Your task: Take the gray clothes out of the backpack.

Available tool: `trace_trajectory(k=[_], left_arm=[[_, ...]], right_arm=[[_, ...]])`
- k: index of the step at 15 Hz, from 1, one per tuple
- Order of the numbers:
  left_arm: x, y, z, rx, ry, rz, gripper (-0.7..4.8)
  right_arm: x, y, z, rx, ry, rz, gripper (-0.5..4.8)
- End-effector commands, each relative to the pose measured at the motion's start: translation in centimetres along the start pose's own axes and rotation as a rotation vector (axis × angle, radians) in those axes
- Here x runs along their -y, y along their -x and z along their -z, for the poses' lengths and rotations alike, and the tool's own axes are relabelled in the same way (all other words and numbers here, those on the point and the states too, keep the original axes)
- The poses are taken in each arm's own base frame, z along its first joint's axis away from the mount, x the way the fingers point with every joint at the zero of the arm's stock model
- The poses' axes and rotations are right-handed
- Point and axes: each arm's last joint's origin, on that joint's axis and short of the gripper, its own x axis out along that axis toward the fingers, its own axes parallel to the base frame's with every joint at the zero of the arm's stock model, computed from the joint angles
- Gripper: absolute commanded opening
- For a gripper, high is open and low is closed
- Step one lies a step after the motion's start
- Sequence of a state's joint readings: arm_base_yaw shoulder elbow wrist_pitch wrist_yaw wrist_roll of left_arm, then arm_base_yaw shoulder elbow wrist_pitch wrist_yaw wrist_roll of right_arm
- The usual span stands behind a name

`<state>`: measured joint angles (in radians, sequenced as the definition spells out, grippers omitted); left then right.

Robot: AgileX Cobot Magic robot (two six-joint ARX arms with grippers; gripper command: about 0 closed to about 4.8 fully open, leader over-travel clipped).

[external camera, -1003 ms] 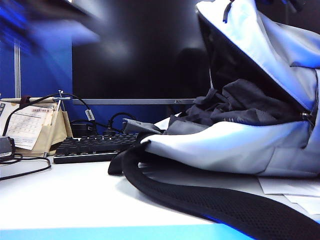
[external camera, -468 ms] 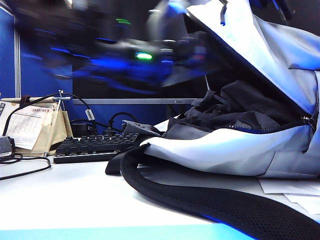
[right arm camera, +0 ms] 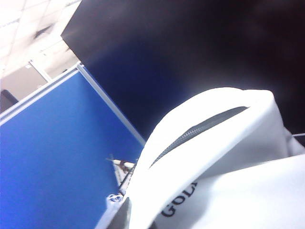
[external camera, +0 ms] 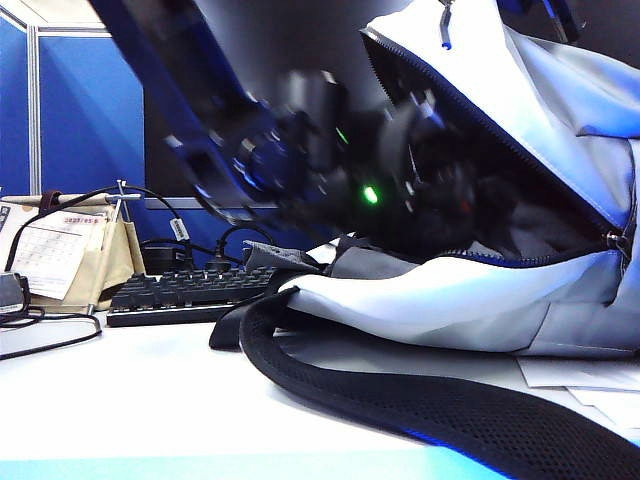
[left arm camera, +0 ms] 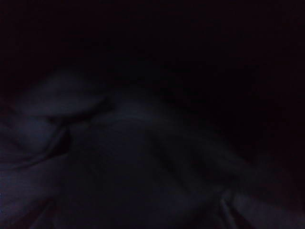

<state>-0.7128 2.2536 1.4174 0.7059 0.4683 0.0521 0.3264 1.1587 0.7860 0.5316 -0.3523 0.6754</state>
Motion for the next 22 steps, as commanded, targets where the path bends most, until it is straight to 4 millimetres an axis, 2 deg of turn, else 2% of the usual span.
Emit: trace_trajectory(k=[1, 3, 4, 6, 9, 12, 14, 15, 17, 19, 20, 21, 22], left_arm=[[0.0, -1.5, 1.1, -0.164, -0.002, -0.012, -0.05], [-0.1, -0.9, 0.6, -0.276, -0.012, -0.165, -0.04], [-0.5, 0.0, -0.2, -0.342, -0.020, -0.262, -0.05], [-2.2, 2.8, -3.0, -0.392, 0.000, -0.296, -0.05], [-4.6, 9.9, -10.9, -0.364, -0.016, -0.433, -0.05], [-3.2, 18.2, -19.2, -0.316, -0.134, -0.641, -0.05], [-1.6, 23.8, -23.0, -0.318, -0.183, -0.876, -0.05], [-1.0, 26.5, -24.0, -0.345, -0.194, -0.980, -0.05], [-0.3, 30.8, -24.8, -0.396, -0.161, -1.089, -0.05], [-0.8, 33.5, -24.3, -0.494, -0.114, -1.223, -0.05], [-0.9, 34.1, -23.9, -0.531, -0.089, -1.219, -0.04], [-1.0, 34.3, -23.6, -0.560, -0.073, -1.199, 0.14], [-1.1, 34.3, -23.4, -0.567, -0.065, -1.179, 1.16]], right_arm=[[-1.7, 0.3, -1.5, 0.091, 0.043, -0.123, -0.05], [-1.6, 0.3, -1.6, 0.097, 0.045, -0.121, -0.05], [-1.4, 0.4, -1.9, 0.109, 0.050, -0.113, -0.05], [-0.8, 0.8, -2.5, 0.144, 0.066, -0.090, -0.05], [0.4, 1.6, -4.0, 0.226, 0.100, -0.037, -0.05], [1.7, 2.1, -4.3, 0.214, 0.109, 0.045, -0.05], [2.2, 2.0, -3.7, 0.151, 0.144, 0.100, -0.05], [2.4, 1.9, -3.2, 0.100, 0.120, 0.108, -0.05], [2.2, 1.5, -1.9, -0.014, 0.076, 0.088, -0.05], [1.4, 1.0, -1.1, -0.052, 0.067, 0.050, 0.14], [1.1, 0.9, -1.1, -0.044, 0.069, 0.035, 1.44], [0.9, 0.8, -1.3, -0.017, 0.073, 0.018, 3.42], [0.7, 0.9, -1.6, 0.007, 0.071, -0.002, 4.16]])
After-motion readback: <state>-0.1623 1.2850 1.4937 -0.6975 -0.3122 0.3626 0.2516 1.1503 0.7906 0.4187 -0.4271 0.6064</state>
